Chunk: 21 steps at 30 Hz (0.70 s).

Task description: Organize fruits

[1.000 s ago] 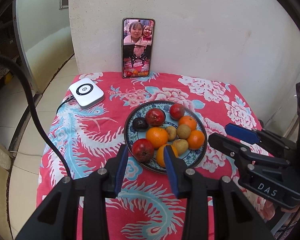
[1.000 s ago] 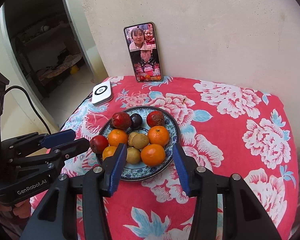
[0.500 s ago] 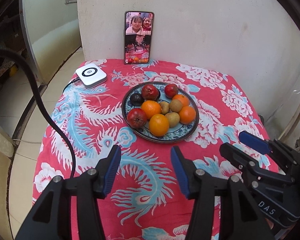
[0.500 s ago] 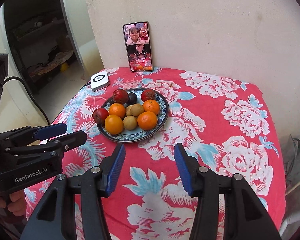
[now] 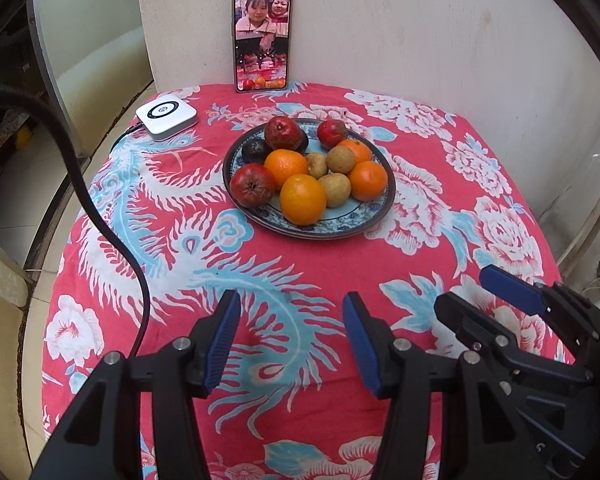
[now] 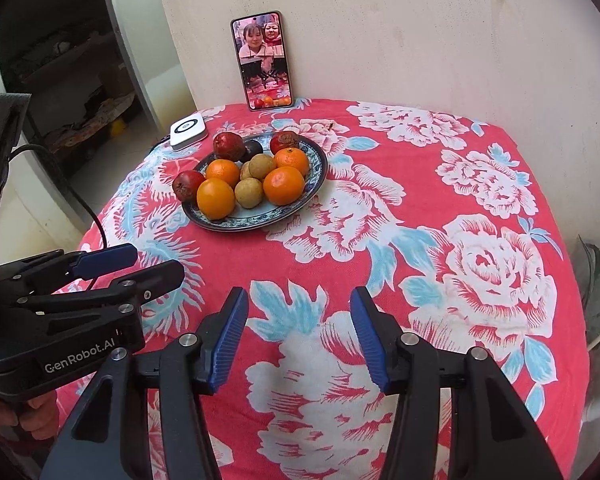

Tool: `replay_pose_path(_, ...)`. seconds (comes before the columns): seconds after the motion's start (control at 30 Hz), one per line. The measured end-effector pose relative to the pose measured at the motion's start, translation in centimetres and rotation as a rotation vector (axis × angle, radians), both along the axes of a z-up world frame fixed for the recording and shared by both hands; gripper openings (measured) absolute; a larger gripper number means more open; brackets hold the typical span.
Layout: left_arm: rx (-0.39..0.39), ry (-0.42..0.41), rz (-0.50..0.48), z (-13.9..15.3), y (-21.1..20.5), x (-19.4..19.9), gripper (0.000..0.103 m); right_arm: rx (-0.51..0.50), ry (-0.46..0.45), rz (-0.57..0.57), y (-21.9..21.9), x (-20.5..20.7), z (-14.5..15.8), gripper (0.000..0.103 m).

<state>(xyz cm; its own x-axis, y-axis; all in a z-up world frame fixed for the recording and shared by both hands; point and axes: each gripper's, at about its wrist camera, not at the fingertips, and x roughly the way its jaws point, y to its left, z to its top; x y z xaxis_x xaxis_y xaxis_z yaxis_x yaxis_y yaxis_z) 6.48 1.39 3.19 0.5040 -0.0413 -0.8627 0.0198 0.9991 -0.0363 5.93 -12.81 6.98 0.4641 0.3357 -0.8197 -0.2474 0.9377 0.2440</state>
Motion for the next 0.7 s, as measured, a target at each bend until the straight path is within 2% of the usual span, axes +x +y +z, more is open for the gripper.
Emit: replay_pose_path(0.7, 0.011, -0.002, 0.007, -0.05, -0.22, 0.22, 0.057, -0.001, 0.002, 0.002, 0.15, 0.17, -0.05, 0.054)
